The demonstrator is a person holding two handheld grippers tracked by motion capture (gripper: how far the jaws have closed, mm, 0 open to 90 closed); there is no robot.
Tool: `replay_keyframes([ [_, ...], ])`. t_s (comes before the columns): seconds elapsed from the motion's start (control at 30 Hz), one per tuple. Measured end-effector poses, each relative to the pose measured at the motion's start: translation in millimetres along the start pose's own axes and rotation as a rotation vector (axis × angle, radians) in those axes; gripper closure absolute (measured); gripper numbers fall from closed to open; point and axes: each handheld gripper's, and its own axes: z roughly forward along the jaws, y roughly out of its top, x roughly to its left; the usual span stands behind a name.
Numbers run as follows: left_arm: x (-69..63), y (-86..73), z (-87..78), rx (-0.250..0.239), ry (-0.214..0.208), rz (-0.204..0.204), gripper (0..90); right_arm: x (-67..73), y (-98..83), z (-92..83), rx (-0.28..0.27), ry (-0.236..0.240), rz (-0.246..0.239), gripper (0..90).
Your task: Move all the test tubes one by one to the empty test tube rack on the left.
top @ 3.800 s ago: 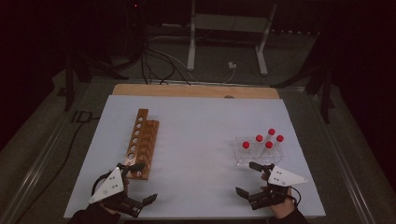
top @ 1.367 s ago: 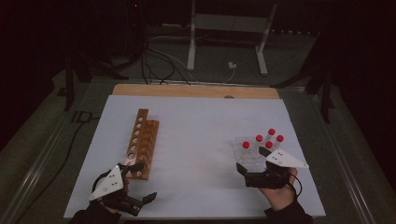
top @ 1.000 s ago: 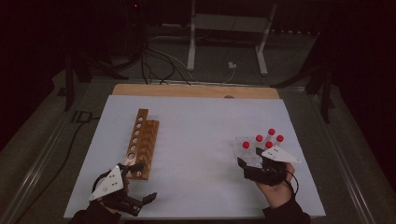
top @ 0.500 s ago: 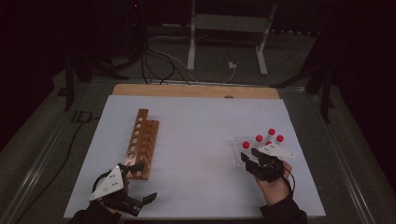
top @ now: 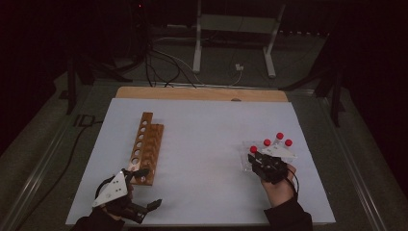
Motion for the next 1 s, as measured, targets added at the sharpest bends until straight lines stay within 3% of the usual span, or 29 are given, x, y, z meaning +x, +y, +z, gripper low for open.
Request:
replay_keyframes([
  [0.43,-0.5,0.0,0.6,0.01,0.005,0.008,0.4,-0.2,0.2,4.8,0.012,0.01,-0.003,74.4],
  [0.53,-1.1,0.9,1.1,0.02,0.002,-0.006,0.3,-0.1,1.1,3.5,0.006,0.012,-0.006,74.5],
  [1.0,-3.2,2.4,1.6,0.02,0.001,0.001,0.3,0.2,12.3,-12.5,-0.034,0.011,-0.05,74.6],
])
